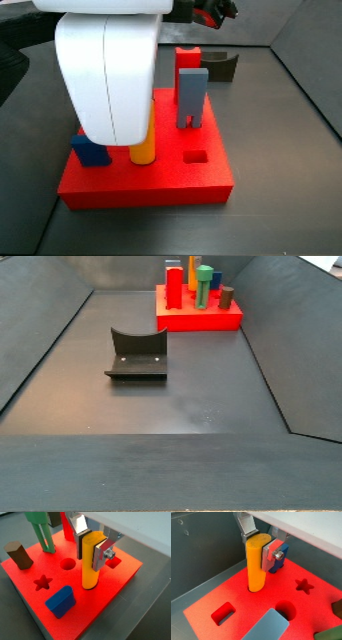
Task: Pick up the oval object. Move up. Move to above the board. Insert the oval object.
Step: Insert the oval object.
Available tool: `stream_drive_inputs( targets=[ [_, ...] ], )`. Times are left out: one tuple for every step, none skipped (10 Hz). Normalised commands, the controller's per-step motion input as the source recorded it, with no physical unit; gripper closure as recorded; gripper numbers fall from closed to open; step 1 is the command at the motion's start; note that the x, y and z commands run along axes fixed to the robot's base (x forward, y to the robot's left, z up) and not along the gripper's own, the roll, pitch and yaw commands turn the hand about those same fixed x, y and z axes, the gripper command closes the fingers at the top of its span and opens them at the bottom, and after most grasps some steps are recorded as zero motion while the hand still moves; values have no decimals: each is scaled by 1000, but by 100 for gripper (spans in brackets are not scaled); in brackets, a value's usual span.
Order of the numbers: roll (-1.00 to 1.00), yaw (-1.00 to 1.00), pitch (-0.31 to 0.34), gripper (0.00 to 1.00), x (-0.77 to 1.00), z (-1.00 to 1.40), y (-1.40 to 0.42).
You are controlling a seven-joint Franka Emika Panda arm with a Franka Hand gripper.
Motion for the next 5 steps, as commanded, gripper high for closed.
stream_drive_inputs(
  targets=[
    [0,-77,-114,100,66,-191,0],
    [0,-86,-146,100,0,-237,0],
    [41,-97,-154,100,0,-283,-74],
    [87,-94,-154,100,-20,-334,-163],
    [141,-106,-117,100,-71,-354,-266]
  ],
)
